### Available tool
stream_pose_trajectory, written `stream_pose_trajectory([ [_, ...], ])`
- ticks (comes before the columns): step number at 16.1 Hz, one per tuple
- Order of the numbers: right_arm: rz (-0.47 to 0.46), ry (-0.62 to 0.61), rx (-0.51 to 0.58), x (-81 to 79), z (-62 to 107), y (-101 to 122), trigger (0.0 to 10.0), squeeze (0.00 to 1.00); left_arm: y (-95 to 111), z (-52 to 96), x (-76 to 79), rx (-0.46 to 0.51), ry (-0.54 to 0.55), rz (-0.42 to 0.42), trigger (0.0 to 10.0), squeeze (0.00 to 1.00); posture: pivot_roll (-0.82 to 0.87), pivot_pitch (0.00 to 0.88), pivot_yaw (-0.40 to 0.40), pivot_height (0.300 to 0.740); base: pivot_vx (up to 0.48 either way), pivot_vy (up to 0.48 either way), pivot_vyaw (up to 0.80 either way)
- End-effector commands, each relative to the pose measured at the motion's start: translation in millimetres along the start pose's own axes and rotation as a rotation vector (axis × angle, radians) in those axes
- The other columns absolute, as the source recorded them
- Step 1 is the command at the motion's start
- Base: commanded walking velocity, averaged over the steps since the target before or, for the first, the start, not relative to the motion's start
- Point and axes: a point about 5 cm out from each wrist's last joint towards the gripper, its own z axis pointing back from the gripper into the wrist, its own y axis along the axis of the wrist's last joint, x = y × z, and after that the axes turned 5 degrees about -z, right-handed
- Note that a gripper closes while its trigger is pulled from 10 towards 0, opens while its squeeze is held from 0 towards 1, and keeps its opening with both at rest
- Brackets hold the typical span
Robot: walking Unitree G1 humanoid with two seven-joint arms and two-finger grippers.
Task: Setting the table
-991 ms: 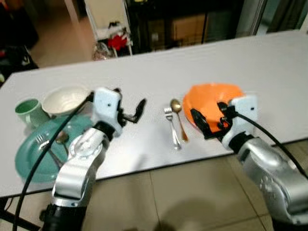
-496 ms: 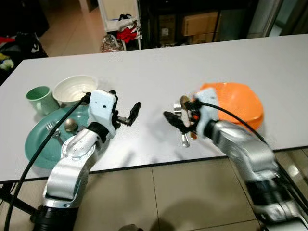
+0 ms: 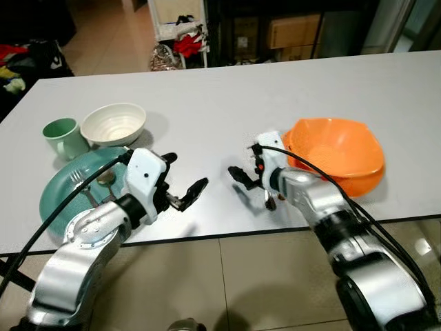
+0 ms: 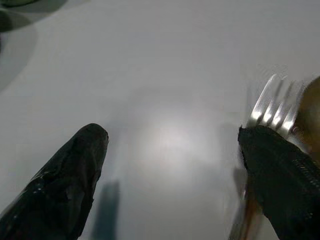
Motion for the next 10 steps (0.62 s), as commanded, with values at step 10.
stream_pose_trajectory([
  [10, -0.095, -0.098, 0.018, 3.7, -11.1, 8, 10.0, 0.00, 4, 14.4, 2.1, -0.039, -0.036, 0.004, 10.0, 0.00, 0.12, 0.000, 0.066, 0.740, 0.000, 0.000, 0.00],
])
